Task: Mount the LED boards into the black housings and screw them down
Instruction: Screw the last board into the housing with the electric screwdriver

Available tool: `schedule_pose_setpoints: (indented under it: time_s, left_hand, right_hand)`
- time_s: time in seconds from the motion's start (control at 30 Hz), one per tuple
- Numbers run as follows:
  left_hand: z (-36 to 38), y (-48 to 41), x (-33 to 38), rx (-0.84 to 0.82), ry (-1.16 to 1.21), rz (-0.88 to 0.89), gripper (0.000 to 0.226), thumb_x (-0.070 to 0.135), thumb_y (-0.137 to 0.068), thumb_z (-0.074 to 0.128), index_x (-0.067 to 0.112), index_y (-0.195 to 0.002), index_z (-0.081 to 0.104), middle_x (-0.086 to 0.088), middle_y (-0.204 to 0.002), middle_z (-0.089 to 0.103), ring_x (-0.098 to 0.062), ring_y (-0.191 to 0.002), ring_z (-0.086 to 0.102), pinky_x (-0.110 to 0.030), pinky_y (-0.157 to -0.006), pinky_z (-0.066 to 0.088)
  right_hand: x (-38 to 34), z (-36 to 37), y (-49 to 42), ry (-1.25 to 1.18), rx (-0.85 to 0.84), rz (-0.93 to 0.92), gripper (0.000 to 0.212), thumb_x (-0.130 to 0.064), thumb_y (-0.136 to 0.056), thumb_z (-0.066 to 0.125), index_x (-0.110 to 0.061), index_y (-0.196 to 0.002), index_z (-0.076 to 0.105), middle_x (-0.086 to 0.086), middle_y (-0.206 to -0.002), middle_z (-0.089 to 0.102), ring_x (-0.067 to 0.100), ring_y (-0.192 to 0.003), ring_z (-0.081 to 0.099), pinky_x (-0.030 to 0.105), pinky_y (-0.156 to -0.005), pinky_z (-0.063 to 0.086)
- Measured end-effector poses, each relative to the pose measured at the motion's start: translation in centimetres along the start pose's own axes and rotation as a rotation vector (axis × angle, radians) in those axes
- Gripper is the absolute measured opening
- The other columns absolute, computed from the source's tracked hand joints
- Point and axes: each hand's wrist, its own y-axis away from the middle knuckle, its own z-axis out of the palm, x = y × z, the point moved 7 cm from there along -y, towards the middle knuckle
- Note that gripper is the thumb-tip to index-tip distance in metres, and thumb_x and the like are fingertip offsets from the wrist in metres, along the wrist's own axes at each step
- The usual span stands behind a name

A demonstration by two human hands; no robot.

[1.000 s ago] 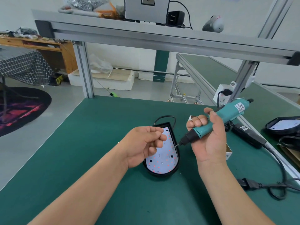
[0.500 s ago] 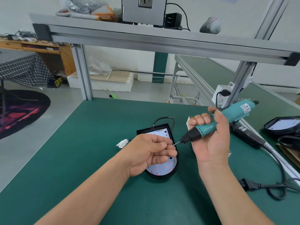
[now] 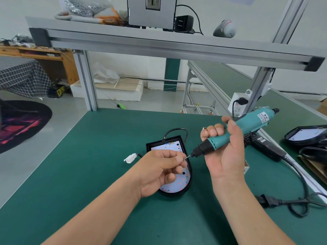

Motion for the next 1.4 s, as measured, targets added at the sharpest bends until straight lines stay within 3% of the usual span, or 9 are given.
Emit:
schedule_pose_setpoints:
  time_s: [0.33,0.7,0.97,1.4]
  left_hand:
    - [0.2,0.1,-0.2,-0.053,0.110,-0.041,0.022,-0.004,-0.099,0.065,-0.005,-0.121,0.068,-0.017,-0.094,0.077,-0.018,-0.078,0.076,-0.021,-0.059,0.060]
    - [-0.3,0.2,0.5,0.056,-0.031,0.074,0.012,-0.004,-0.096,0.071,-0.002,-0.108,0.071,-0.022,-0.099,0.079,-0.023,-0.081,0.080,-0.023,-0.058,0.061]
    - [-0.3,0.2,0.8,0.062,-0.073,0.123,0.015,-0.003,-0.096,0.072,-0.002,-0.110,0.071,-0.021,-0.100,0.079,-0.024,-0.086,0.080,-0.022,-0.059,0.059]
    - [-0.3,0.2,1.1,0.029,-0.137,0.176,0.013,-0.001,-0.098,0.071,0.001,-0.111,0.069,-0.022,-0.102,0.079,-0.025,-0.086,0.079,-0.023,-0.061,0.058]
  right_hand:
    - [-0.2,-0.2,-0.2,0.003,0.009,-0.010,0.008,-0.023,-0.101,0.059,-0.018,-0.101,0.064,-0.003,-0.073,0.045,0.015,-0.068,0.046,0.031,-0.078,0.048]
    - [-0.4,0.8,-0.1,0.130,-0.118,-0.045,0.006,-0.020,-0.102,0.060,-0.019,-0.107,0.061,-0.002,-0.075,0.047,0.016,-0.069,0.048,0.032,-0.075,0.048]
    - [0.1,-0.2,-0.2,0.085,-0.007,-0.020,0.014,-0.022,-0.101,0.062,-0.016,-0.113,0.056,-0.001,-0.077,0.047,0.016,-0.072,0.048,0.033,-0.079,0.045]
    - [0.6,-0.6,-0.2,0.084,0.018,-0.006,0.020,-0.030,-0.102,0.066,-0.016,-0.114,0.058,-0.002,-0.078,0.050,0.015,-0.073,0.052,0.033,-0.078,0.049]
